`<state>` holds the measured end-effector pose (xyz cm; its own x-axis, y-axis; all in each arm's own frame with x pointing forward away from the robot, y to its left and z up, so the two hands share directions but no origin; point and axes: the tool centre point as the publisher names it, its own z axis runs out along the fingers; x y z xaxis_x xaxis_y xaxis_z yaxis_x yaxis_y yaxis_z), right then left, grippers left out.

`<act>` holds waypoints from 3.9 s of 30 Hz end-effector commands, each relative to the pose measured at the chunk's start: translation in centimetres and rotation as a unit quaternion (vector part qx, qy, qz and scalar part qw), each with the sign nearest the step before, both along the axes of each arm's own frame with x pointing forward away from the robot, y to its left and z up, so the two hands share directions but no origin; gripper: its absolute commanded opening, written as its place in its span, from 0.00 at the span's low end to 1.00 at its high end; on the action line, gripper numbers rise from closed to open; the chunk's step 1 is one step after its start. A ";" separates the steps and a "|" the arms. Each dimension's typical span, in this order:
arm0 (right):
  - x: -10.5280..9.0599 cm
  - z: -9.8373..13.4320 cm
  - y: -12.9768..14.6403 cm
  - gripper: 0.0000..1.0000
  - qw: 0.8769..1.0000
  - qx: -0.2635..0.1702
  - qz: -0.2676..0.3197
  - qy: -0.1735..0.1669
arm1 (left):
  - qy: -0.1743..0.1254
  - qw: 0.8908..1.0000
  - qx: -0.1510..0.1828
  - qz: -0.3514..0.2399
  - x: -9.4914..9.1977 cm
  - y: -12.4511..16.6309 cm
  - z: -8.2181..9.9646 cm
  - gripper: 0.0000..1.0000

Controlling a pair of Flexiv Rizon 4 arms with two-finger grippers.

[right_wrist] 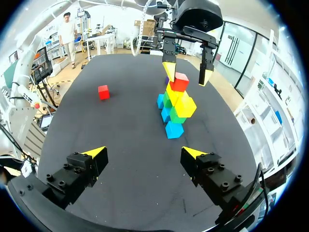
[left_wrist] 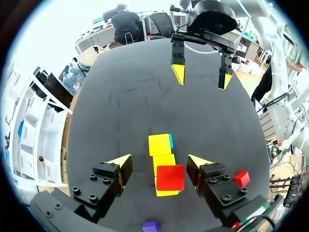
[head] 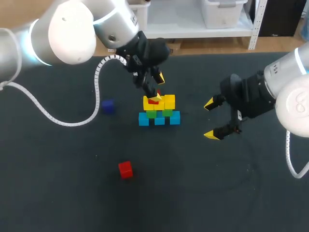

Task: Place the blue cubes, place green cubes on the blue cubes, place the yellow cubes on the green cubes, then place the red cubes on the yellow cubes, and place purple cube on the red cubes.

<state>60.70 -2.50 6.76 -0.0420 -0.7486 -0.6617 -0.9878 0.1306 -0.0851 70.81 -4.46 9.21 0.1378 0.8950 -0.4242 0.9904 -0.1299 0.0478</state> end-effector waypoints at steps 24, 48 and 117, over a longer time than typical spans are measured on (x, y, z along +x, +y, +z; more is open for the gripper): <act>0.0 0.0 0.0 1.00 1.000 0.001 0.001 0.000 | 0.001 1.000 0.006 -0.002 1.1 -0.2 -0.2 0.73; 0.0 0.0 0.0 1.00 1.000 0.001 0.001 0.000 | -0.030 0.999 -0.012 -0.011 -1.0 1.4 2.6 1.00; -7.1 -4.4 13.0 1.00 0.991 -0.002 0.134 -0.003 | -0.101 0.987 -0.128 -0.006 -10.2 19.9 7.3 1.00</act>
